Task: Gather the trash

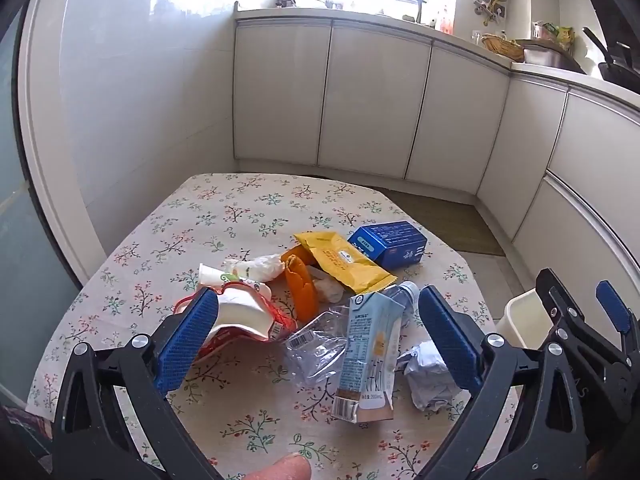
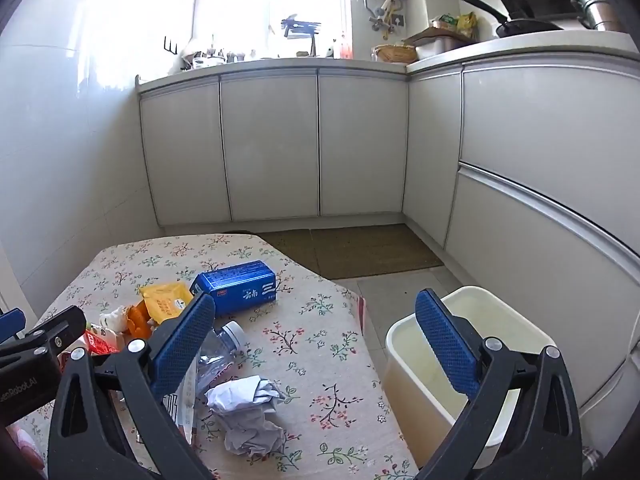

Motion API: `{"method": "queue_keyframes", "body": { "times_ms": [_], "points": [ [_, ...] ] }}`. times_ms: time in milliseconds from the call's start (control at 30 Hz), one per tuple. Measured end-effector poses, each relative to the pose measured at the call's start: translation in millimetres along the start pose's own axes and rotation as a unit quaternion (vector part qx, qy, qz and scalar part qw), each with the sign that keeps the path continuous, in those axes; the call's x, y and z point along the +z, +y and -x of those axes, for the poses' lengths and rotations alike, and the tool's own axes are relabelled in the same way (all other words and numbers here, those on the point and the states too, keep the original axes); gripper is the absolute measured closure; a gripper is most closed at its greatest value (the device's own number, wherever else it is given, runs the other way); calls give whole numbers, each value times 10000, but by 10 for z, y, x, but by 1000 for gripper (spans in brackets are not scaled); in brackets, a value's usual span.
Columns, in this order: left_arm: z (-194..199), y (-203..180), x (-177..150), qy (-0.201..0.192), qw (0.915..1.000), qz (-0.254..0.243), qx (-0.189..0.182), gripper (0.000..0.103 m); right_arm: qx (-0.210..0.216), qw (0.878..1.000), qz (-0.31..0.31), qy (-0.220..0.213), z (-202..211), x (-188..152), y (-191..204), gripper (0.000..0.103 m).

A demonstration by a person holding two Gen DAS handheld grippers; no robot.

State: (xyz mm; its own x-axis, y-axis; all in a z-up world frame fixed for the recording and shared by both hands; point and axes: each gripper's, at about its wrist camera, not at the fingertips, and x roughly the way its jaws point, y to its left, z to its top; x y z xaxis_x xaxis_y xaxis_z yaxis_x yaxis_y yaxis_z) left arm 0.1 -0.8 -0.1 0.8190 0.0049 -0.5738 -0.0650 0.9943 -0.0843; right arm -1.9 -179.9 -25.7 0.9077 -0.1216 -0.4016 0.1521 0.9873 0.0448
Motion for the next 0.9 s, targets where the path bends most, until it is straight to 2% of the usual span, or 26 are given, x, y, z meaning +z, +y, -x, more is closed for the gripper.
{"method": "queue_keyframes", "body": {
  "times_ms": [167, 900],
  "points": [
    [33, -85, 23, -18, 10000, 57, -5, 7, -36, 9999, 46, -108, 37, -2, -11, 6],
    [-30, -14, -26, 109, 9999, 84, -53, 7, 12, 9999, 106, -113, 31, -20, 17, 6]
  ]
}}
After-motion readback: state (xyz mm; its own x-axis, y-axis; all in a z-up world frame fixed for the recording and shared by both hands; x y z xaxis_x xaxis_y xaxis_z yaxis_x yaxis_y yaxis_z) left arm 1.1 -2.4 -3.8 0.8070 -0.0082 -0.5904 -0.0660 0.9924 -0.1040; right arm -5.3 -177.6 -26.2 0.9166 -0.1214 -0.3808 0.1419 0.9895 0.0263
